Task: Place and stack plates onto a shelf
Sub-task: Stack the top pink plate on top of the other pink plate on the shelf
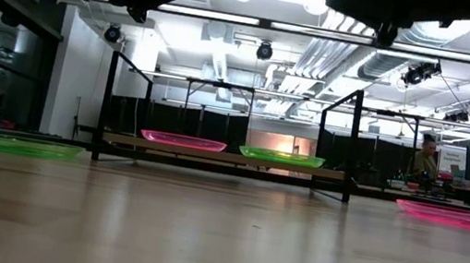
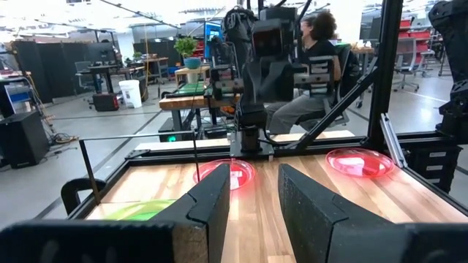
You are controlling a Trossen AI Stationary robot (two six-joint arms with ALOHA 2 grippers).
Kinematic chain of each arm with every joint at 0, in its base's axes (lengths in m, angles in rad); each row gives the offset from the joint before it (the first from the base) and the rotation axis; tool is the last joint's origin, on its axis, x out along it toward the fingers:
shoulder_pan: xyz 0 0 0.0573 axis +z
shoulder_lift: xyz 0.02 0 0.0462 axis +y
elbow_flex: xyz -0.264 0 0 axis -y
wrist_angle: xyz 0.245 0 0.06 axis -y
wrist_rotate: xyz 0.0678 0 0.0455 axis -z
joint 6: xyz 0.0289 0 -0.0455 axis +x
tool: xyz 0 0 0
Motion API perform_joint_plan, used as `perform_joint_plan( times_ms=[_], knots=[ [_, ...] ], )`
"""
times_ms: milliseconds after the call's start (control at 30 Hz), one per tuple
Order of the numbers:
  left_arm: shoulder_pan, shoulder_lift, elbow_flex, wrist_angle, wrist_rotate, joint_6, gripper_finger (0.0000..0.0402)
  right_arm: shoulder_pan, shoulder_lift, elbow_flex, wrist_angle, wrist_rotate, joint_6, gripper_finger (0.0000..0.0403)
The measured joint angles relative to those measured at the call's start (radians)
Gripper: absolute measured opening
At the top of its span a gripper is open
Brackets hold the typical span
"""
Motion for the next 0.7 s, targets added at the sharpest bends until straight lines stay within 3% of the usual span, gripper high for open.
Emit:
perform_joint_plan(
  times_ms=[233,367,500,700],
  knots=[
    [0.000,0.000,0.000,-0.006,0.000,0.000,0.0105,0.074,-0.050,0.065,-0.384,-0.008,0.238,0.0001],
    [0.000,0.000,0.000,-0.006,0.000,0.000,0.0105,0.143,-0.051,0.164,-0.681,0.065,0.362,0.0001],
    [0.000,0.000,0.000,-0.006,0.000,-0.001,0.0105,0.177,-0.043,0.246,-1.032,0.127,0.589,0.0001],
    [0.000,0.000,0.000,-0.006,0.000,-0.026,0.0105,0.176,-0.043,0.218,-1.342,0.142,0.873,0.0055]
  ],
)
